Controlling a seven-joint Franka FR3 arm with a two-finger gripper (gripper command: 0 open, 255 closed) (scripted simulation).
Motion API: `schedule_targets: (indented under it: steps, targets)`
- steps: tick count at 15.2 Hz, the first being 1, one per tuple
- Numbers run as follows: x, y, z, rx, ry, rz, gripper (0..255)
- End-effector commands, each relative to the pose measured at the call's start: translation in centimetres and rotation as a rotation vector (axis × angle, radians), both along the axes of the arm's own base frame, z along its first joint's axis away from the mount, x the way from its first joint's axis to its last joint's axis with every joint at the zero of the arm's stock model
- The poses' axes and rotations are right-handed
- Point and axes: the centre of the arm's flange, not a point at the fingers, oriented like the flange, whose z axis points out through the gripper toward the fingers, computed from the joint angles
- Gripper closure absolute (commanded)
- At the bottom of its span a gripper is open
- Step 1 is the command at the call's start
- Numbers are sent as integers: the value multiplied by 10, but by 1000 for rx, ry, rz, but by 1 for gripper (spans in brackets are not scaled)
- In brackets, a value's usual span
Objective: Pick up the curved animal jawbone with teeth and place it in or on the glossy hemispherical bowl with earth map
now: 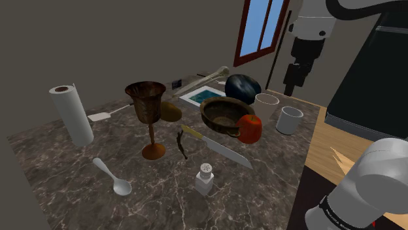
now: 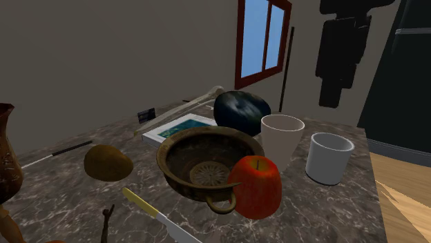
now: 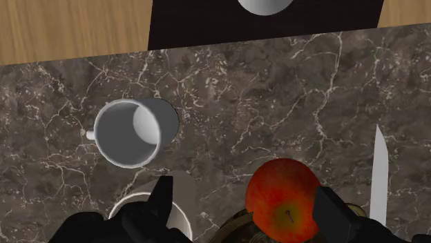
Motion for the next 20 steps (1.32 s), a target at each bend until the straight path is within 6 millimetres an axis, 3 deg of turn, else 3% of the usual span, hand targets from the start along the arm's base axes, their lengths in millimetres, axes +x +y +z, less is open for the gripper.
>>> schedule_targets:
  steps: [1,10,20]
  targets:
    - [0,0,0,0,0,0,0]
    - [37,93,-57,13,-30,-104,0]
    - [92,193,-117,28,-64,-221,0]
